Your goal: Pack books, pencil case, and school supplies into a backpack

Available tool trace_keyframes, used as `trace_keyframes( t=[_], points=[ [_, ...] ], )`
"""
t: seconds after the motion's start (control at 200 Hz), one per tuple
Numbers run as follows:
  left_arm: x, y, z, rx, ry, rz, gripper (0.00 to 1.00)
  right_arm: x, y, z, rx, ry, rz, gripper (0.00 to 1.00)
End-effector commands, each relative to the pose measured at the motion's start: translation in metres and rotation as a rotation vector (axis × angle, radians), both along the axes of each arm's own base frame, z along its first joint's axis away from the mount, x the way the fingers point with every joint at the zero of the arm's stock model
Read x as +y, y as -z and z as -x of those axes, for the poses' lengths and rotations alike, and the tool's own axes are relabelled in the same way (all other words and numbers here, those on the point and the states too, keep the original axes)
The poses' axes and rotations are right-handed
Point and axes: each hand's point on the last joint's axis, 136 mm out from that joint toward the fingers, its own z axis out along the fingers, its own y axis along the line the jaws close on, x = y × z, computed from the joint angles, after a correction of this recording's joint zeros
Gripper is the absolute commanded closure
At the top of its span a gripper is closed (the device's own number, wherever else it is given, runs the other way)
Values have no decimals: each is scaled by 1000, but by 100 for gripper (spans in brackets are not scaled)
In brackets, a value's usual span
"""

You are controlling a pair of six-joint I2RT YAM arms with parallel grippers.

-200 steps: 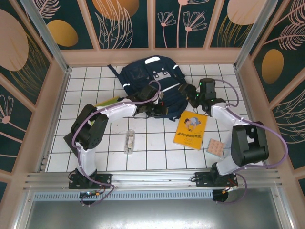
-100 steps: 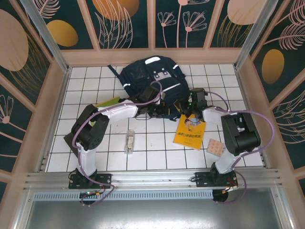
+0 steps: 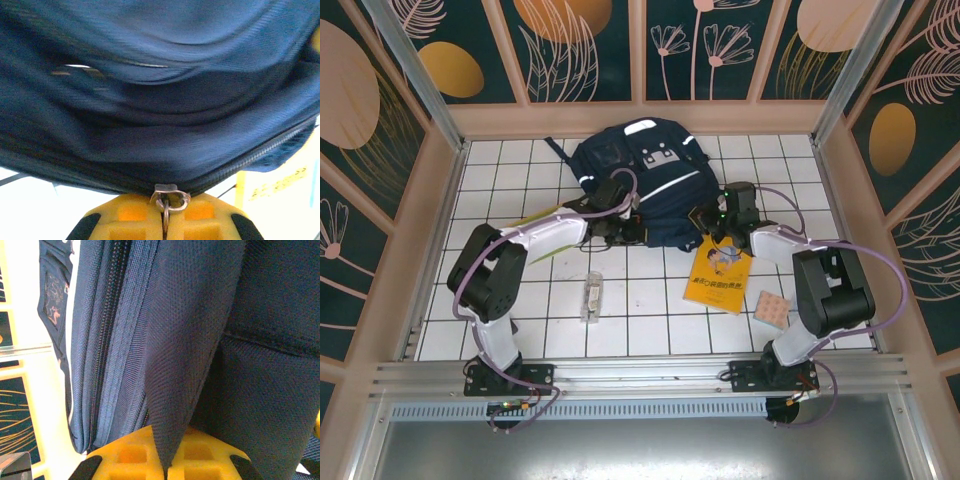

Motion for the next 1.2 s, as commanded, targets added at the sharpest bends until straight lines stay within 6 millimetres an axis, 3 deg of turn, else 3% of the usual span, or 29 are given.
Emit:
trace_keyframes(
  t=[0.0, 0.145, 0.32, 0.42, 0.665, 0.901, 1.196],
  points=[
    [38, 13, 13, 31, -8, -151, 100, -26, -13, -17, -88, 81, 65, 100],
    [58, 26, 0, 37, -51, -193, 100, -25, -17, -18, -103, 70, 81, 100],
    [108, 29, -39, -19, -173, -294, 100, -32, -20, -17, -119, 84, 137, 100],
    [128, 20, -65, -67, -242, -288, 100, -29, -22, -18, -130, 73, 132, 100],
    [147, 16, -115, -144, -287, -378, 100, -19, -24, -20, -151, 25, 158, 100],
    [157, 19, -120, -152, -290, -422, 100, -14, -32, -27, -181, -7, 165, 100],
    [209, 27, -118, -180, -315, -671, 100, -8, -36, -32, -185, -27, 167, 100]
  ],
)
